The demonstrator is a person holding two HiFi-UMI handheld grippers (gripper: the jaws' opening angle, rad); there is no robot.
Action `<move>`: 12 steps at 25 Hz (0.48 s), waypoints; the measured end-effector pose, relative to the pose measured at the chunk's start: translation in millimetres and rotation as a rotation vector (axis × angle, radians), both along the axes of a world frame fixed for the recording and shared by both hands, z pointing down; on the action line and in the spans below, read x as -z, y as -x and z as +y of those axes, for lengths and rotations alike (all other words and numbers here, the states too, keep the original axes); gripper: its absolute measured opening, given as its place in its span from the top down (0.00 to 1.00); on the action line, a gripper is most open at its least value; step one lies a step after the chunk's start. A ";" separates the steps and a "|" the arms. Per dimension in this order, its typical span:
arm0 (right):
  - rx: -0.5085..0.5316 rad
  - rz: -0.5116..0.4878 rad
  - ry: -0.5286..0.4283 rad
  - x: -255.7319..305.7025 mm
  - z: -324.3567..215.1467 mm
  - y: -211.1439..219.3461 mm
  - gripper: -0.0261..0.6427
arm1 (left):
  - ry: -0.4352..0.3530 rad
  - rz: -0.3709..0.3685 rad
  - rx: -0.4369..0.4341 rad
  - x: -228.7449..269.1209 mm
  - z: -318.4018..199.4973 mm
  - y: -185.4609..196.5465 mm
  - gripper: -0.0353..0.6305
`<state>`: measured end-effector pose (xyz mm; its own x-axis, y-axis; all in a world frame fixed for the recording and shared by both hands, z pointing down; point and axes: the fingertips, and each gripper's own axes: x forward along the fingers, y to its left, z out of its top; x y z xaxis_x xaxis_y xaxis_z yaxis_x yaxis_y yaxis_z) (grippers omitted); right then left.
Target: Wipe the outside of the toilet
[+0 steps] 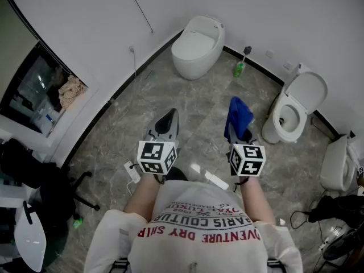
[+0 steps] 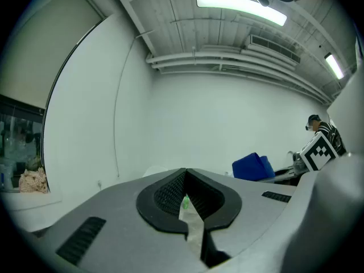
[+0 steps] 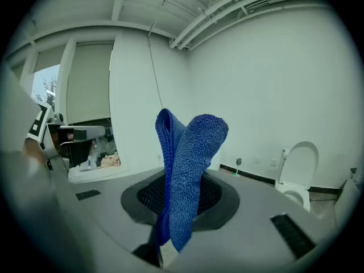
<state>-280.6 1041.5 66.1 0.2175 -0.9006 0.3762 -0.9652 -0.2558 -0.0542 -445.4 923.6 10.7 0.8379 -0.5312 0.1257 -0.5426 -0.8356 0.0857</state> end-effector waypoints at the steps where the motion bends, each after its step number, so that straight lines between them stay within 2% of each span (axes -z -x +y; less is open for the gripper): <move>1: 0.001 0.001 0.002 -1.2 0.2 -0.6 0.85 | 0.001 0.000 0.001 -1.1 0.1 -0.4 0.94; 12: -0.011 -0.017 0.006 -8.4 -3.3 -9.2 0.85 | 0.013 -0.008 -0.002 -8.6 -5.0 -8.0 0.94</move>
<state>-271.4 1038.2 74.6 0.2210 -0.8958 0.3857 -0.9613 -0.2668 -0.0688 -437.4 918.6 19.3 0.8382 -0.5273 0.1391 -0.5412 -0.8358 0.0927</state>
